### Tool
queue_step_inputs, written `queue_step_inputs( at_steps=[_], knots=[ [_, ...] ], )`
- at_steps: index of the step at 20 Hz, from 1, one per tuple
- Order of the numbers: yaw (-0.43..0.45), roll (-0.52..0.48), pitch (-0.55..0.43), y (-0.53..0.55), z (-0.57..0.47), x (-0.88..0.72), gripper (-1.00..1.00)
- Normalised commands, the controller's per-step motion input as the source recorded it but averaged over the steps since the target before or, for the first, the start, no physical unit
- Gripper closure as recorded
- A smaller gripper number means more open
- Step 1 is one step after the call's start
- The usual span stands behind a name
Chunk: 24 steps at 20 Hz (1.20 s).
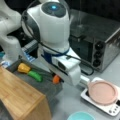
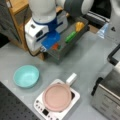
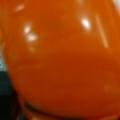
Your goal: Open the drawer. Pick up the carrot. Put the carrots in the drawer.
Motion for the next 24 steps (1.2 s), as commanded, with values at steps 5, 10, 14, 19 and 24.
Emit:
queue_step_inputs(
  at_steps=[5, 10, 14, 19, 24],
  knots=[
    [0.081, 0.128, -0.253, -0.06, -0.13, -0.33, 1.0],
    [0.169, 0.157, -0.362, -0.07, -0.18, -0.42, 1.0],
    [0.062, 0.192, -0.366, -0.06, -0.21, -0.5, 1.0],
    [-0.024, 0.116, -0.332, -0.04, -0.15, -0.54, 1.0],
    [-0.022, 0.115, -0.3, 0.0, -0.15, -0.46, 1.0]
  ],
)
